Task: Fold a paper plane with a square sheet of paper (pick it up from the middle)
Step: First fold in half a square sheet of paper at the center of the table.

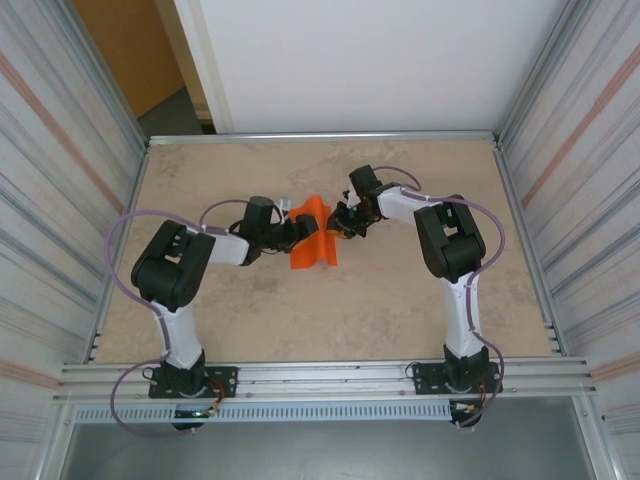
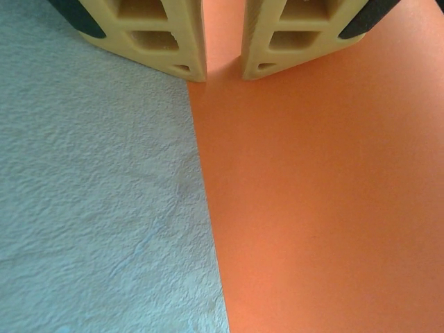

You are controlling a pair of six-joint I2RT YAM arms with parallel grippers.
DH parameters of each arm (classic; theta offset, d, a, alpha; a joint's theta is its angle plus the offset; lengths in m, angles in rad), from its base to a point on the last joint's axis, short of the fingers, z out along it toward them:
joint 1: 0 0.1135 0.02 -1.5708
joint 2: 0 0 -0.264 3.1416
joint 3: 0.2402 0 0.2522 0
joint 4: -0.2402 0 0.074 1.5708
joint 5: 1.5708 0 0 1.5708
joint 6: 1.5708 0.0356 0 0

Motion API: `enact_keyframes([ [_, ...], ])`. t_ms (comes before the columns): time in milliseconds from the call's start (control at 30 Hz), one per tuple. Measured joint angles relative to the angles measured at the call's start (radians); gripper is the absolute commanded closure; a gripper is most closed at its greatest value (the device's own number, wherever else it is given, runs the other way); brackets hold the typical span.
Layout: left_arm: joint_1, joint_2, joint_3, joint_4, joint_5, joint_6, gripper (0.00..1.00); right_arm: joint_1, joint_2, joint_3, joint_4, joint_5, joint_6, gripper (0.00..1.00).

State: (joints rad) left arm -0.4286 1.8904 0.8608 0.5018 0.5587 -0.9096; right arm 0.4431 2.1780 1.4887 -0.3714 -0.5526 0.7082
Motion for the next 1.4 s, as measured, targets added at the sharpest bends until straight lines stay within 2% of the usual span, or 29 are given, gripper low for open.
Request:
enact_keyframes([
  [300,0.000,-0.003,0.059,-0.143,-0.006,0.046,0.27,0.015,0.010,0.000,0.020,-0.054,0.011,0.79],
  [667,0.000,-0.002,0.126,-0.358,-0.050,0.094,0.47,0.024,0.016,0.000,0.029,-0.082,0.018,0.78],
  [867,0.004,-0.002,0.140,-0.419,-0.058,0.125,0.62,0.002,-0.024,-0.058,0.066,-0.085,0.039,0.67],
  [1067,0.034,-0.024,0.140,-0.431,-0.034,0.151,0.76,-0.090,-0.189,-0.218,0.132,-0.071,0.071,0.47],
  [1200,0.056,-0.105,0.141,-0.431,0.013,0.166,0.78,-0.149,-0.319,-0.291,0.208,-0.082,0.078,0.37],
  [1400,0.068,-0.190,0.187,-0.409,0.149,0.156,0.79,-0.167,-0.417,-0.326,0.300,-0.159,0.084,0.22],
])
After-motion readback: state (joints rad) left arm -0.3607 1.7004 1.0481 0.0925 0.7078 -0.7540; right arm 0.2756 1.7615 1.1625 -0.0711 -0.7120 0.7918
